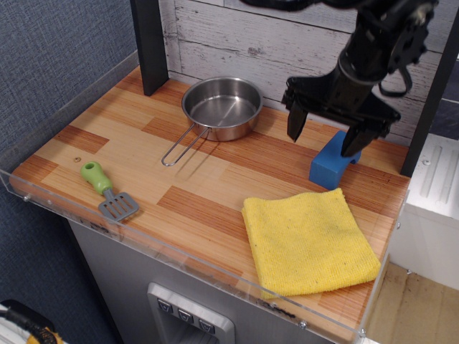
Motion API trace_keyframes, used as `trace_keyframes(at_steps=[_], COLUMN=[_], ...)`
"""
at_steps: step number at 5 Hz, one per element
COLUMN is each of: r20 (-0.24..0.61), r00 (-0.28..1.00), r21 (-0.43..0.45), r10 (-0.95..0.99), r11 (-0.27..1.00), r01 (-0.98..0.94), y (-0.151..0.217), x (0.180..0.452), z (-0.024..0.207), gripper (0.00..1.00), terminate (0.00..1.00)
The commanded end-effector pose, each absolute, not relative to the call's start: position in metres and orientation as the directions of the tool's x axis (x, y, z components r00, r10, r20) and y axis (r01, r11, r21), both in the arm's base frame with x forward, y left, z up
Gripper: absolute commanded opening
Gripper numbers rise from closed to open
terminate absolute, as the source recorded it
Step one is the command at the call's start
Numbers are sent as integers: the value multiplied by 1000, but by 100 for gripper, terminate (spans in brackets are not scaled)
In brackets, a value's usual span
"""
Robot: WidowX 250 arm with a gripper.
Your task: Place the blue rectangle to the left of the yellow cloth.
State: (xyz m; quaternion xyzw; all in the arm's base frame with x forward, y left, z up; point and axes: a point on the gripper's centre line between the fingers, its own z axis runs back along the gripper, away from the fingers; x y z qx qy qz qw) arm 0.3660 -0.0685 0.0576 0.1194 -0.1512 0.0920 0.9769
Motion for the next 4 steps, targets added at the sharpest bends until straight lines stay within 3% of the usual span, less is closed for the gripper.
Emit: trace_keyframes(at_steps=[1,3,4], r20=[343,351,365], r00=[928,925,916], r21=[211,222,163], r10=[142,144,168], r11=[952,947,957], r01=[-223,-231,-240], y=[-68,-67,-70], x=[371,367,367], z=[61,60,72], gripper=[100,100,100], terminate=[0,0,0])
